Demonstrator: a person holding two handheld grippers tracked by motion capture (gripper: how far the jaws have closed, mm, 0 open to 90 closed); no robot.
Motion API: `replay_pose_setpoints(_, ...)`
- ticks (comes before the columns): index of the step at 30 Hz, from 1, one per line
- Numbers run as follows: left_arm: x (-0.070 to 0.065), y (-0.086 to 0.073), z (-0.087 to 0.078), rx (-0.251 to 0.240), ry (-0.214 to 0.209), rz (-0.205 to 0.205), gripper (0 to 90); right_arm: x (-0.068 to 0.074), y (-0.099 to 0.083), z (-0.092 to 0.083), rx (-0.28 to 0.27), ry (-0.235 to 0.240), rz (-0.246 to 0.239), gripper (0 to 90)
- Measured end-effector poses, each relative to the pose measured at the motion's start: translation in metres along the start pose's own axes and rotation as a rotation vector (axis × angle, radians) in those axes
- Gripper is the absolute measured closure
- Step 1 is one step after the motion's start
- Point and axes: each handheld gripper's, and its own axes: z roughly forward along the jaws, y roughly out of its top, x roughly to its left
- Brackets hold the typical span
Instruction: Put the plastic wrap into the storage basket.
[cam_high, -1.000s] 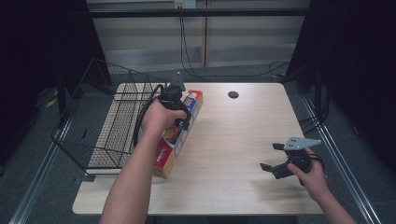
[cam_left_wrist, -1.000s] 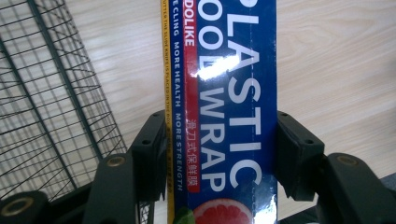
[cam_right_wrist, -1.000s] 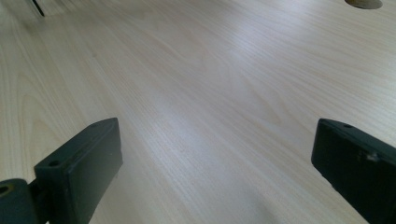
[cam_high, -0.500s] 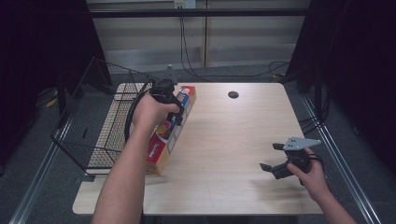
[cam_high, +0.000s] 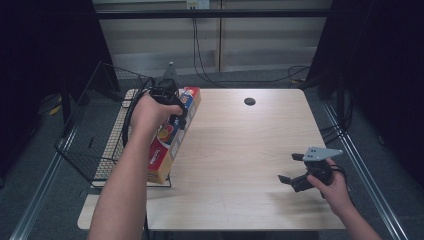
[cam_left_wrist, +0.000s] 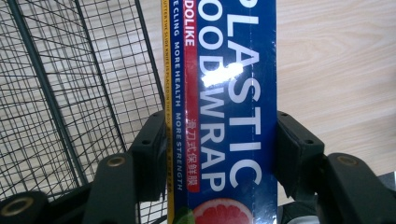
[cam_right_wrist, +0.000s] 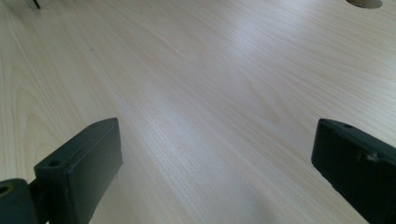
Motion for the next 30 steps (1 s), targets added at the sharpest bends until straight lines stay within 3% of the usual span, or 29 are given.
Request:
replay_pose_setpoints(8,0.006,0.0,-0.008,-0.005,0.015,-0.001,44.3,0.0,0.0,0.0,0.001,0.001,-0.002,1.7)
replay_pose_setpoints(21,0.019,-0.002,-0.027,-0.028,0.03,-0.029,44.3,0.0,0.0,0.0,0.007,0.01,-0.003,1.7)
replay_pose_setpoints(30,0.028,-0.004,-0.036,-0.05,0.019,-0.064,44.3,-0.001,0.0,0.0,0.011,0.01,-0.002,1.7)
